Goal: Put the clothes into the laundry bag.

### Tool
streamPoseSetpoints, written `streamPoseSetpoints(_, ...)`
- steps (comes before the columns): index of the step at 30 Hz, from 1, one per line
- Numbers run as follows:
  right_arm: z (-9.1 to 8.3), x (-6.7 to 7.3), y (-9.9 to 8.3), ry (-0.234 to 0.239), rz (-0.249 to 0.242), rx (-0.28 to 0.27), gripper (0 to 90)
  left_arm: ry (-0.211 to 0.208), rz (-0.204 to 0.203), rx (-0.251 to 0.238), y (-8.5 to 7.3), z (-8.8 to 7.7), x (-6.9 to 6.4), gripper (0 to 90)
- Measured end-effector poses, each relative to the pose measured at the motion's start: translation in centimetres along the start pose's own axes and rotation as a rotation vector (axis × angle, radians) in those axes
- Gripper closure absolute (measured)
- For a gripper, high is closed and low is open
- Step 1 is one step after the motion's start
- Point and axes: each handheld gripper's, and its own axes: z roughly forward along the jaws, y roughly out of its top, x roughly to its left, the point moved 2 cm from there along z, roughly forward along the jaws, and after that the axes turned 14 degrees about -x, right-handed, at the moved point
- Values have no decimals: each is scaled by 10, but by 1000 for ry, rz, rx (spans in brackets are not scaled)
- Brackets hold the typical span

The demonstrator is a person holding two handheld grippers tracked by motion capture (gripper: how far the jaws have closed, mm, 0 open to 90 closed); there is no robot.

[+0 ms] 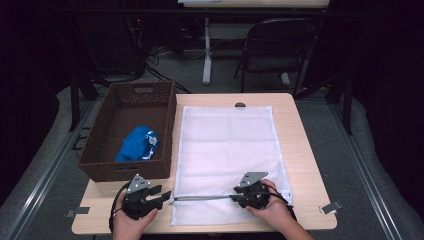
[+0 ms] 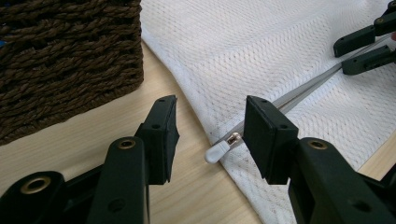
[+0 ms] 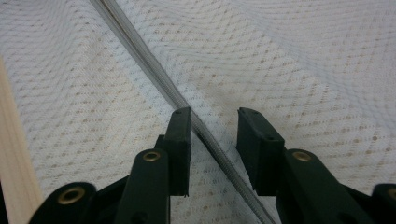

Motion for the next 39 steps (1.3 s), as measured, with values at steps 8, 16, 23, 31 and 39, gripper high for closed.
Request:
streamPoseSetpoints(8, 0, 0, 0, 10, 1, 1, 743, 2, 3, 1, 0, 0, 0, 550)
streamPoseSetpoints(16, 0, 0, 1, 15, -2, 4, 824, -1, 2, 2, 0, 1, 0, 550)
streamPoseSetpoints(23, 1, 1, 2, 2, -15, 17, 879, -1, 1, 2, 0, 1, 0, 550)
streamPoseSetpoints(31, 1, 1, 5, -7, -11, 25, 885, 1, 6, 3, 0, 1, 0, 551)
streamPoseSetpoints(39, -2, -1, 9, -13, 7, 8, 886, 4, -1, -1, 0, 1, 0, 552)
